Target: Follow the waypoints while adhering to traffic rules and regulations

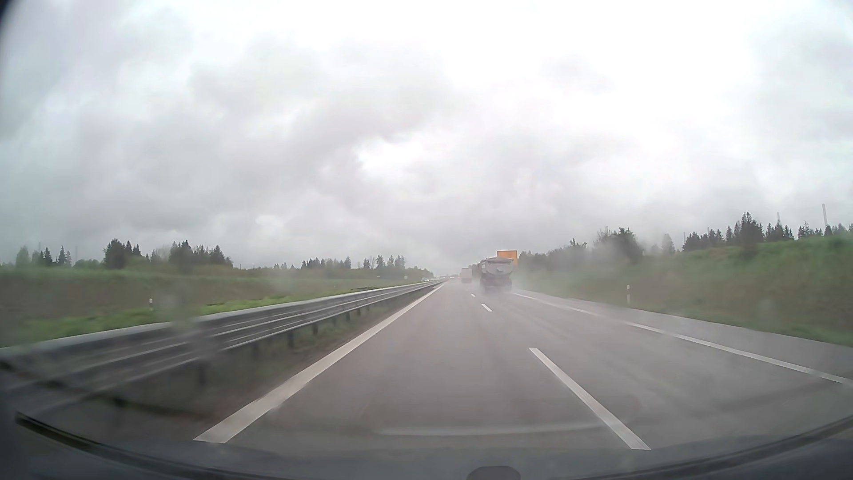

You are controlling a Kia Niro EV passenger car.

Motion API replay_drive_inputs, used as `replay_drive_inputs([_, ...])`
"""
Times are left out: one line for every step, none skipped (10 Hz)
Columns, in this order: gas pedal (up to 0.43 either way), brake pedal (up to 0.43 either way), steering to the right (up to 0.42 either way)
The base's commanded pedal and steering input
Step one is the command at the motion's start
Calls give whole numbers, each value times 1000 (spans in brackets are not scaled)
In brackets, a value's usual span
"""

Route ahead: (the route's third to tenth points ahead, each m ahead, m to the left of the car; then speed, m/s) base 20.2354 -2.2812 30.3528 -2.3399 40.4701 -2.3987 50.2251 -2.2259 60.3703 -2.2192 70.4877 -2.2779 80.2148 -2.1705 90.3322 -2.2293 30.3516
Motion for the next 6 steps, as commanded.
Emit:
replay_drive_inputs([220,0,-1])
replay_drive_inputs([220,0,-1])
replay_drive_inputs([220,0,-1])
replay_drive_inputs([220,0,-1])
replay_drive_inputs([220,0,-1])
replay_drive_inputs([220,0,-1])
